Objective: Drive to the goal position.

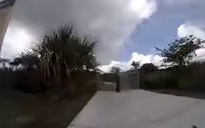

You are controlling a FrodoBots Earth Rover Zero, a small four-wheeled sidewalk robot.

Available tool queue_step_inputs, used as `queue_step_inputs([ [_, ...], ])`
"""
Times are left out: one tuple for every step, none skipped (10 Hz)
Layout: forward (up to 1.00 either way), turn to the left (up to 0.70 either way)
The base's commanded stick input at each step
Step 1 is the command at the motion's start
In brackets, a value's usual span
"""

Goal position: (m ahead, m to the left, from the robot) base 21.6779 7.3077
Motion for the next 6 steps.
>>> queue_step_inputs([
  [0.85,0.0],
  [0.85,0.0],
  [0.85,0.0],
  [0.85,0.0],
  [0.85,0.0],
  [0.85,0.0],
])
